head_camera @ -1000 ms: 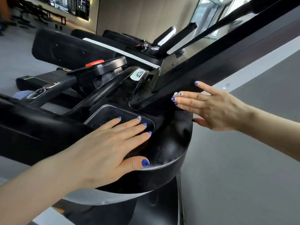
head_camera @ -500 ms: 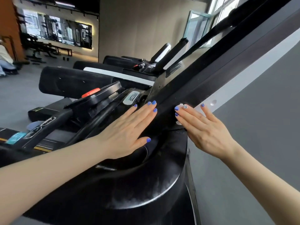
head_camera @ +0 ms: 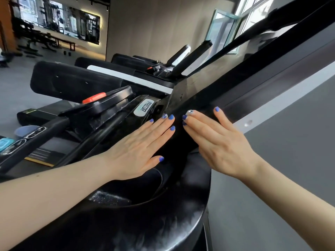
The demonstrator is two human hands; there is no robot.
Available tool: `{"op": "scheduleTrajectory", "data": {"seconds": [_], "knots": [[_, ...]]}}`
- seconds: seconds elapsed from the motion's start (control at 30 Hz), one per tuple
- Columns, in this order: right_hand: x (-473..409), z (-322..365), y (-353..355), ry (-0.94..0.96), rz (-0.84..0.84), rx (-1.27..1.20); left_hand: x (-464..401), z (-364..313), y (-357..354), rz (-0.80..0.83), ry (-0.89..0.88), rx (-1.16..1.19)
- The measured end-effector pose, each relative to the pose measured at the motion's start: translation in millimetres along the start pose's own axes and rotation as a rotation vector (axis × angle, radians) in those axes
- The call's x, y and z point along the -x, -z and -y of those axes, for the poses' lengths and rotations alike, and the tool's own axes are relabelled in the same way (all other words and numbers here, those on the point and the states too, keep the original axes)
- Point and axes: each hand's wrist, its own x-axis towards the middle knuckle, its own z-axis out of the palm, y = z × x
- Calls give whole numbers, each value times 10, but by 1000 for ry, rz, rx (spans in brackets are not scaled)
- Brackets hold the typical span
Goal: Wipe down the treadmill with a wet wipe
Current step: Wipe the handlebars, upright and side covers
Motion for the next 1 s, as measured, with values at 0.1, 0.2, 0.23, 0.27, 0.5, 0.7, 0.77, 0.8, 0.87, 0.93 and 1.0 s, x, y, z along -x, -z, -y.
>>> {"op": "scheduleTrajectory", "data": {"seconds": [0.1, 0.2, 0.23, 0.27, 0.5, 0.7, 0.77, 0.8, 0.87, 0.93, 1.0], "knots": [[18, 19, -37, 20, 0, 2, 8, -3, 15, 10, 10, 10], [213, -28, -43, -24, 13, 14, 6, 5, 22, 3, 1, 2], [288, -29, -55, -34, 33, 13, 2, 12, 29, 1, 3, -7], [355, -26, -64, -37, 59, 16, -4, 16, 40, -3, 6, -15], [400, -25, -154, -53, 58, 83, -316, -119, 173, -98, -21, 19], [936, -246, -235, -91, 9, 148, -384, -111, 45, -101, -30, -56], [928, -262, -295, -86, -9, 159, -385, -139, -3, -111, -14, -64], [892, -243, -339, -80, -26, 156, -401, -145, -10, -118, -12, -82], [844, -214, -441, -63, -69, 135, -478, -151, 1, -152, -35, -122], [889, -257, -533, -45, -109, 135, -611, -173, 7, -201, -61, -127], [1053, -373, -622, -49, -127, 145, -730, -195, -27, -239, -62, -135]]}}
